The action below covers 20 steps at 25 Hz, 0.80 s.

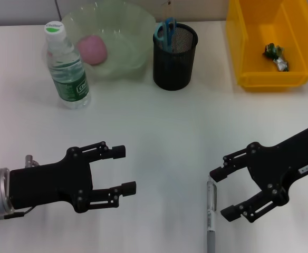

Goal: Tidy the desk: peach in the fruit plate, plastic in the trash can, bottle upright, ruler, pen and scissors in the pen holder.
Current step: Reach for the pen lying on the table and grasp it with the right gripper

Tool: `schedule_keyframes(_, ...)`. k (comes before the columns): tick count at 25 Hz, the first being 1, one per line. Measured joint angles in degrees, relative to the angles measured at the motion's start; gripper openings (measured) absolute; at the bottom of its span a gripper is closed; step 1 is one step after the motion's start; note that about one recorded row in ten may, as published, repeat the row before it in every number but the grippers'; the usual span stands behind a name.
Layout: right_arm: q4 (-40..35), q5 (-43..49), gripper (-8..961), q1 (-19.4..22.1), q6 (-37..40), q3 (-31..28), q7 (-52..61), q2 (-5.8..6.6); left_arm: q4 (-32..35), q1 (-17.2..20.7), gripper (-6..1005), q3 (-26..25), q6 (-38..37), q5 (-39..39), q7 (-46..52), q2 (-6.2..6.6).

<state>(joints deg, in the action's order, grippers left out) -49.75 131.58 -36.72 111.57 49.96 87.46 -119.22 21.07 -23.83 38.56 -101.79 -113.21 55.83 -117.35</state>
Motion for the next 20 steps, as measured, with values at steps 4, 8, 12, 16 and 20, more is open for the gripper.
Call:
schedule_keyframes(4,0.9,-0.1,816,0.2,-1.1,0.0,-1.3,0.03,0.1,-0.1,791,0.2,0.5,-0.1,0.4,-0.32)
schedule_keyframes(8,0.9,-0.1,815,0.1,-1.1,0.1,-1.5,0.04,0.1,-0.2,791,0.2,0.5,-0.1,0.4,-0.38)
schedule_keyframes(12,0.9,-0.1,815,-0.2,-1.1,0.1,-1.4,0.04,-0.1,-0.2,791,0.2,0.6,-0.1,0.2,-0.50)
schedule_keyframes(16,1.0,0.1,815,-0.3,-1.1,0.8,-1.1,0.04,-0.1,-0.2,791,0.2,0.7,-0.1,0.1,-0.65)
schedule_keyframes(20,1.0,-0.2,815,-0.3,-1.2,0.9,-1.5,0.04,-0.1,-0.2,790,0.3,0.7,-0.1,0.0,-0.80)
